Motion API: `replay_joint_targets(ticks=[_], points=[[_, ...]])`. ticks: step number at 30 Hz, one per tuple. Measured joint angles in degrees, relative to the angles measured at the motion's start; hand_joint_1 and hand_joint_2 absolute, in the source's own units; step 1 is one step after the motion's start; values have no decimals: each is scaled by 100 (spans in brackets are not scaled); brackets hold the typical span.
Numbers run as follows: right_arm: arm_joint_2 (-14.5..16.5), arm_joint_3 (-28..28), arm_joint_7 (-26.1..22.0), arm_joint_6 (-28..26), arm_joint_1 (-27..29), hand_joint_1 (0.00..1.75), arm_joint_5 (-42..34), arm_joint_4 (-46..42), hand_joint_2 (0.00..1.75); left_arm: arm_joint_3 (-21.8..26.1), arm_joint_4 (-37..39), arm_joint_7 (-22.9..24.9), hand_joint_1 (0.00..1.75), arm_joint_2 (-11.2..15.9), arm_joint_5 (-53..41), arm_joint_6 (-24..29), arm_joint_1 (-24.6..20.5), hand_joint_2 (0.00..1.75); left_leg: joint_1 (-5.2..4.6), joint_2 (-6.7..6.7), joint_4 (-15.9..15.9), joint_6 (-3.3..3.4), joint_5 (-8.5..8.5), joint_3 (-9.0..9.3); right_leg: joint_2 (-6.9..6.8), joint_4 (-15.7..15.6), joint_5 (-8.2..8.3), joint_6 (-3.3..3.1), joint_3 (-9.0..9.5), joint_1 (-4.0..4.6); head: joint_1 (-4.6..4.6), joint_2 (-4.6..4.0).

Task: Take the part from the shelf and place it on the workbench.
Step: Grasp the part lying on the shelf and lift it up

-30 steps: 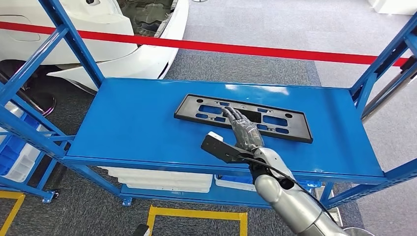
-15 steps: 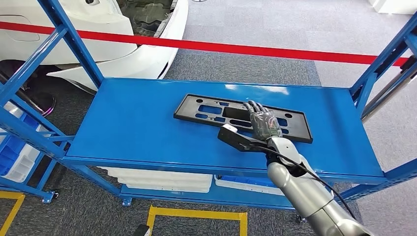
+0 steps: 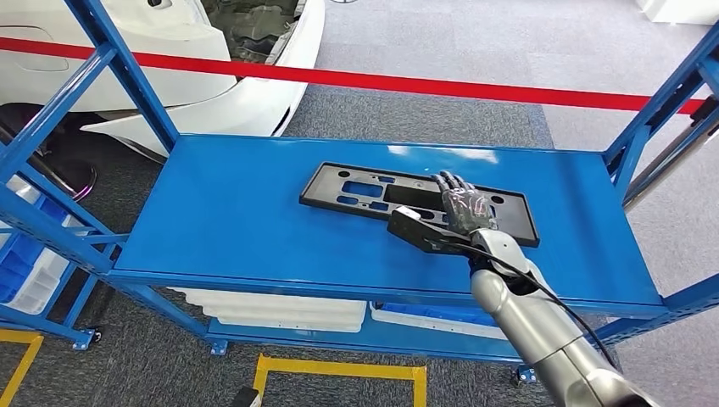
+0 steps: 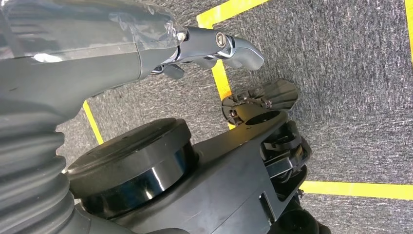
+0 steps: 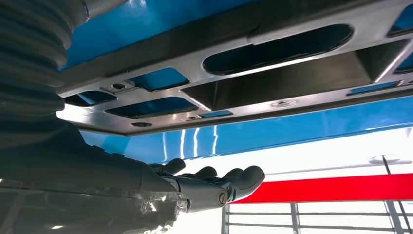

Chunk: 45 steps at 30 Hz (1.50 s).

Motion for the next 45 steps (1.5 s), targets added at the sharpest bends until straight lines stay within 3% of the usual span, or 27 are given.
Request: replay_joint_targets(ticks=[22, 45], points=[[-21, -285, 102, 282, -154, 0, -480, 612, 175, 18, 0, 0, 0, 0, -111, 2, -78, 175, 0, 0, 0, 0, 0, 0, 0, 0, 0, 0, 0, 0, -2, 0], [-22, -450, -138, 9, -257, 0, -567, 896, 175, 239, 0, 175, 0, 2, 162, 57, -89, 175, 0, -1, 0, 0, 0, 0, -1, 0, 0, 0, 2, 0, -1, 0]])
